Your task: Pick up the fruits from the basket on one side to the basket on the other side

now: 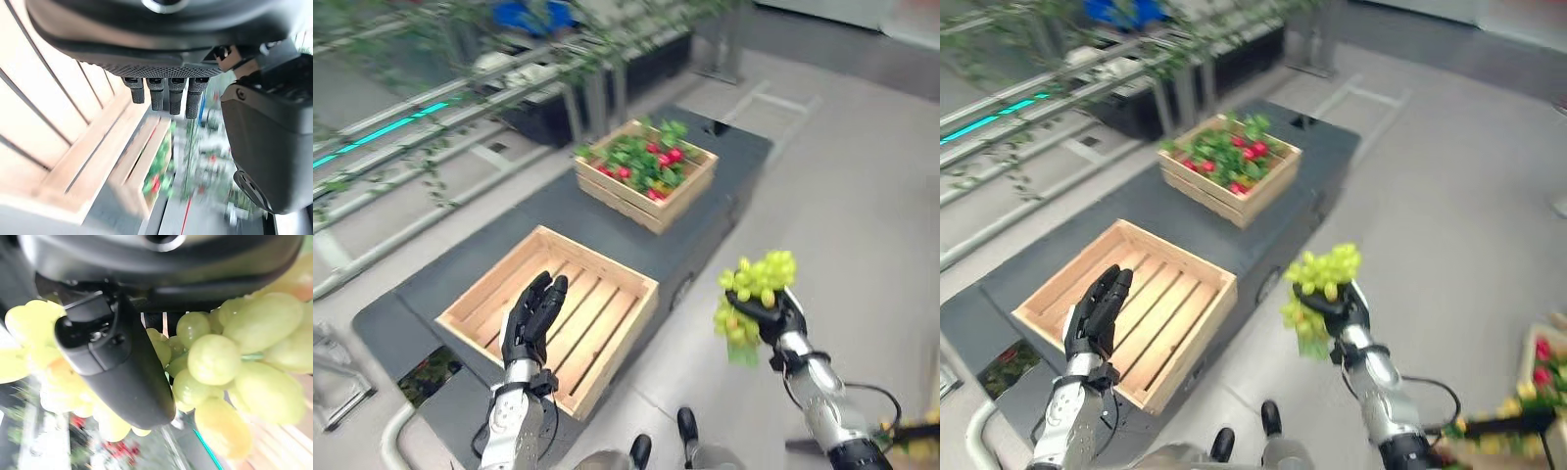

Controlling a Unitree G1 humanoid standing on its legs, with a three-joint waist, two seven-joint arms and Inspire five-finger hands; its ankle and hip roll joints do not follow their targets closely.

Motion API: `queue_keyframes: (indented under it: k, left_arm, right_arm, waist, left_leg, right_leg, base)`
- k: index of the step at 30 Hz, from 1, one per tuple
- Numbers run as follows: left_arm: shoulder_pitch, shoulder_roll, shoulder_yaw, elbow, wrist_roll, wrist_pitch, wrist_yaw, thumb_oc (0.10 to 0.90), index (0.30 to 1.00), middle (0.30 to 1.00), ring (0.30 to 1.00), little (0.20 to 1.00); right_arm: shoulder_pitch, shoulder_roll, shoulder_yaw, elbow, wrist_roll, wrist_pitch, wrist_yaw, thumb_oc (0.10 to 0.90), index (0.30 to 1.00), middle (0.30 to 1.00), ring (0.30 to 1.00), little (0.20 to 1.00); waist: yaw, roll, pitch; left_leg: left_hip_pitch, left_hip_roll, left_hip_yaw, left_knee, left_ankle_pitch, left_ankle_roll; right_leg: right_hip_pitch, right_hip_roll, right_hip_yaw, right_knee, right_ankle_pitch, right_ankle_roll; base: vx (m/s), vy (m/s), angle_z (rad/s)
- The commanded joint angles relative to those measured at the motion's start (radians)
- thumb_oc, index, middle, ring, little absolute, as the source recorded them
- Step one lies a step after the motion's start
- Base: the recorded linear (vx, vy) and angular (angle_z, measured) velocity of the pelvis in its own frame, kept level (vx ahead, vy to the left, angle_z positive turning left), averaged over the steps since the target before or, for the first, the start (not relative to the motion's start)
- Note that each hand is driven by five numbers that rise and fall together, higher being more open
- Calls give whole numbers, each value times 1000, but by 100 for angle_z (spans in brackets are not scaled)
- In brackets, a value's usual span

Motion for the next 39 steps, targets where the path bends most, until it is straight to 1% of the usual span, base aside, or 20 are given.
queue_keyframes:
  k: [1, 8, 12, 14, 16, 17, 18, 19, 20, 22, 24, 25, 26, 27, 28, 31, 33, 35, 38, 39]
  left_arm:
    - [-143, 74, 9, -71, 124, -108, 22, 800, 900, 900, 900, 900]
    - [-164, 103, -29, -48, 142, -73, 47, 800, 900, 900, 900, 900]
    - [-216, 96, -75, -41, 170, -73, 79, 800, 900, 900, 900, 900]
    - [-222, 97, -78, -43, 187, -61, 96, 800, 900, 900, 900, 900]
    - [-183, 125, -53, -71, 187, -36, 152, 800, 900, 900, 900, 900]
    - [-176, 128, -48, -77, 186, -34, 153, 800, 900, 900, 900, 900]
    - [-146, 147, -21, -111, 176, -15, 128, 800, 900, 900, 900, 900]
    - [-143, 150, -19, -115, 171, -8, 117, 800, 900, 900, 900, 900]
    - [-143, 152, -20, -106, 154, 9, 86, 800, 900, 900, 900, 900]
    - [-141, 144, -25, -99, 148, 20, 94, 800, 900, 900, 900, 900]
    - [-131, 132, -22, -90, 132, 22, 128, 800, 900, 900, 900, 900]
    - [-121, 127, -17, -71, 114, 6, 159, 800, 900, 900, 900, 900]
    - [-119, 120, -15, -66, 99, 8, 159, 800, 900, 900, 900, 900]
    - [-125, 113, -22, -71, 92, 10, 159, 800, 900, 900, 900, 900]
    - [-137, 108, -33, -87, 119, 9, 154, 800, 900, 900, 900, 900]
    - [-168, 98, -79, -79, 170, 9, 186, 800, 900, 900, 900, 900]
    - [-172, 94, -86, -68, 179, 21, 216, 800, 900, 900, 900, 900]
    - [-158, 87, -69, -71, 156, 20, 210, 800, 900, 900, 900, 900]
    - [-138, 78, -54, -96, 144, 19, 227, 800, 900, 900, 900, 900]
    - [-124, 73, -46, -96, 143, 10, 245, 800, 900, 900, 900, 900]
  right_arm:
    - [-51, 5, -31, -116, -10, -174, 22, 400, 300, 300, 300, 300]
    - [-11, 14, -30, -165, 12, -150, 31, 400, 300, 300, 300, 300]
    - [-4, 16, -6, -191, 17, -160, 35, 400, 300, 300, 300, 300]
    - [0, 19, -5, -198, 27, -152, 51, 400, 300, 300, 300, 300]
    - [-5, 13, 6, -214, 47, -108, 125, 400, 300, 300, 300, 300]
    - [-6, 11, 9, -215, 46, -106, 134, 400, 300, 300, 300, 300]
    - [-6, 1, 20, -234, 40, -104, 149, 400, 300, 300, 300, 300]
    - [-5, -1, 21, -237, 37, -105, 152, 400, 300, 300, 300, 300]
    - [-3, -6, 28, -240, 22, -99, 157, 400, 300, 300, 300, 300]
    - [-7, -4, 43, -238, 10, -89, 168, 400, 300, 300, 300, 300]
    - [-12, -6, 65, -246, 7, -71, 196, 400, 300, 300, 300, 300]
    - [-5, -9, 90, -245, 1, -70, 256, 400, 300, 300, 300, 300]
    - [-9, -12, 98, -239, -9, -65, 246, 400, 300, 300, 300, 300]
    - [-24, -22, 101, -240, -13, -58, 222, 400, 300, 300, 300, 300]
    - [-38, -35, 101, -244, 0, -63, 225, 400, 300, 300, 300, 300]
    - [-50, -46, 105, -234, -7, -56, 271, 400, 300, 300, 300, 300]
    - [-47, -69, 104, -249, -6, 2, 305, 400, 300, 300, 300, 300]
    - [-36, -85, 99, -248, -23, 42, 374, 400, 300, 300, 300, 300]
    - [-42, -128, 106, -250, 8, 102, 463, 400, 300, 300, 300, 300]
    - [-65, -140, 119, -242, 26, 143, 506, 400, 300, 300, 300, 300]
  waist:
    - [-32, 21, -52]
    - [-82, 33, -67]
    - [-109, 33, -49]
    - [-108, 33, -47]
    - [-77, 41, -29]
    - [-71, 42, -27]
    - [-62, 58, -16]
    - [-61, 59, -17]
    - [-65, 53, -23]
    - [-57, 44, -34]
    - [-45, 28, -45]
    - [-14, 8, -68]
    - [-10, 7, -72]
    - [-18, 5, -72]
    - [-21, 5, -72]
    - [-23, -4, -75]
    - [-26, -9, -89]
    - [-28, -17, -101]
    - [-7, -47, -82]
    - [9, -53, -68]
  left_leg:
    - [64, 67, 57, -46, -105, -70]
    - [77, 65, 132, -49, -140, -48]
    - [81, 47, 169, -70, -146, -35]
    - [87, 43, 183, -93, -136, -39]
    - [111, 65, 285, -119, -119, -54]
    - [112, 68, 300, -121, -116, -54]
    - [115, 85, 334, -132, -103, -48]
    - [111, 87, 336, -132, -101, -47]
    - [96, 78, 319, -126, -98, -41]
    - [78, 73, 324, -115, -95, -43]
    - [58, 76, 350, -92, -93, -52]
    - [46, 86, 387, -59, -107, -81]
    - [46, 94, 397, -66, -99, -88]
    - [44, 94, 393, -65, -98, -89]
    - [31, 101, 395, -68, -81, -91]
    - [33, 102, 404, -78, -85, -101]
    - [42, 100, 401, -88, -76, -95]
    - [33, 93, 396, -25, -102, -95]
    - [-77, 79, 296, 259, -165, -105]
    - [-108, 65, 221, 350, -189, -95]
  right_leg:
    - [126, -7, -44, -58, -111, 5]
    - [81, -15, -3, -61, -89, 28]
    - [20, -38, 18, -81, -17, 62]
    - [6, -44, -7, -96, 12, 69]
    - [-45, -64, -221, 98, 11, 81]
    - [-53, -67, -241, 126, 7, 79]
    - [-70, -61, -263, 355, -81, 50]
    - [-73, -56, -257, 374, -95, 45]
    - [-56, -17, -241, 499, -178, 37]
    - [-39, -8, -261, 509, -202, 34]
    - [46, -6, -297, 402, -236, 22]
    - [197, -36, -370, 129, -275, 5]
    - [205, -36, -365, 91, -263, 6]
    - [197, -8, -305, 56, -249, 1]
    - [194, 7, -290, 21, -245, -17]
    - [228, 13, -298, -28, -245, -23]
    - [229, 22, -302, -53, -229, -35]
    - [222, 26, -292, -47, -232, -46]
    - [202, 11, -256, -3, -229, -68]
    - [186, 8, -225, 32, -236, -75]
  base:
    - [-38, 77, -29]
    - [-84, 168, -27]
    - [-140, 245, -33]
    - [-86, 114, -39]
    - [-122, 105, -81]
    - [-143, 110, -133]
    - [-106, 69, -134]
    - [-106, 36, -150]
    - [-36, -28, -90]
    - [-14, -58, -26]
    - [53, -159, -15]
    - [83, -233, -46]
    - [59, -215, -96]
    - [-73, -130, -96]
    - [-49, -129, -109]
    - [-27, -113, -28]
    - [-37, -112, -1]
    - [-14, -70, -5]
    - [-104, -20, -2]
    - [-155, 72, -10]
